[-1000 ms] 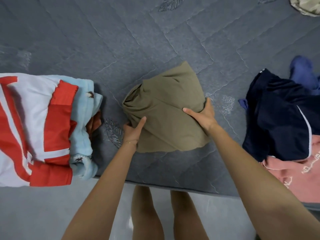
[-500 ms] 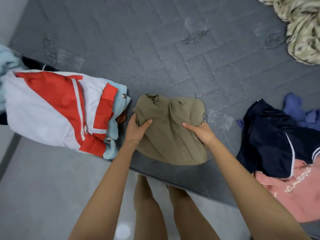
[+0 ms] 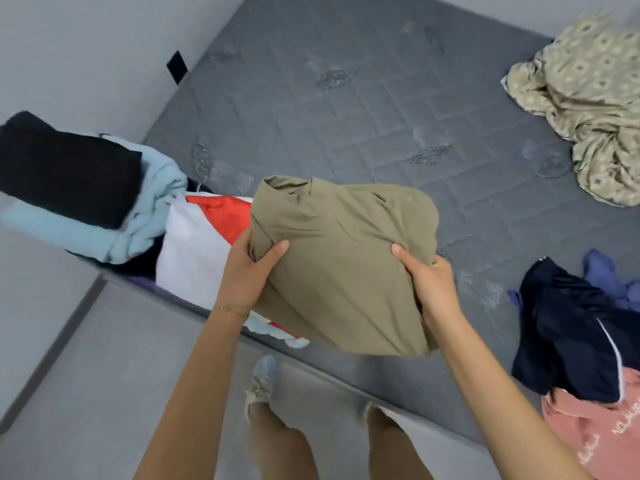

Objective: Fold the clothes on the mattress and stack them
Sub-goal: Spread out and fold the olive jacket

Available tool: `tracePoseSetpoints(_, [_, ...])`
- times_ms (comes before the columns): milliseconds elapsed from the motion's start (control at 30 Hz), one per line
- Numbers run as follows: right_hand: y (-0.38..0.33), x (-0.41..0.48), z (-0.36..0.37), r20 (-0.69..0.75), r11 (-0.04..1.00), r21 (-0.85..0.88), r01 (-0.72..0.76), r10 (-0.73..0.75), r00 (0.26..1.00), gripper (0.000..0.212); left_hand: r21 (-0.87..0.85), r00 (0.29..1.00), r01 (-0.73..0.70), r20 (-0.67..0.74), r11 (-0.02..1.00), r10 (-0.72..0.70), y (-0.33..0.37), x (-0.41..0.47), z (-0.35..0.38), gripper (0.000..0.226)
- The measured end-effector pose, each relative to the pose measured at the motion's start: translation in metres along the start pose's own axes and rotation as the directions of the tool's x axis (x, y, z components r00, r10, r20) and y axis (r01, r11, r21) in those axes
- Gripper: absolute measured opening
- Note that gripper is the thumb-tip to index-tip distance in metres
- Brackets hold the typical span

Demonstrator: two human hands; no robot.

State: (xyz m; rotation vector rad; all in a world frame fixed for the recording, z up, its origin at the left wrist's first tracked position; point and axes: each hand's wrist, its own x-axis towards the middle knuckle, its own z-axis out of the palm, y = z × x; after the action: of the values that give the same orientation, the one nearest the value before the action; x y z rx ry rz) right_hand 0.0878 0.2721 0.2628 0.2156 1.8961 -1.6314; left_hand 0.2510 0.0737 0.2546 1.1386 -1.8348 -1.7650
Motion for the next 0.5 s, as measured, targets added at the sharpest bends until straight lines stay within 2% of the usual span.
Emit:
tracePoseSetpoints(167, [-0.004,-0.043,0.080,-0.042,0.995,0.103,-0.016,0.021,0.999,0.005,0.052,0.990,0.016,0.143,0.999,-0.023,0.014,0.023,-0.096,0.030])
tracePoseSetpoints(367, [0.010,-0.070,0.167,-0.052,0.982,0.175,-0.076,0.086,0.995,0.003,0.164,0.994,-0.050,0.106,0.985,0.033,0.020,0.058,-0.174,0.023])
tracePoseSetpoints(500, [0.020,-0.063,0.205,-0.093,0.972,0.225,-0.068,0.091,0.992,0.008,0.220,0.989,-0.064,0.142,0.973,0.033,0.014,0.094,-0.198,0.023])
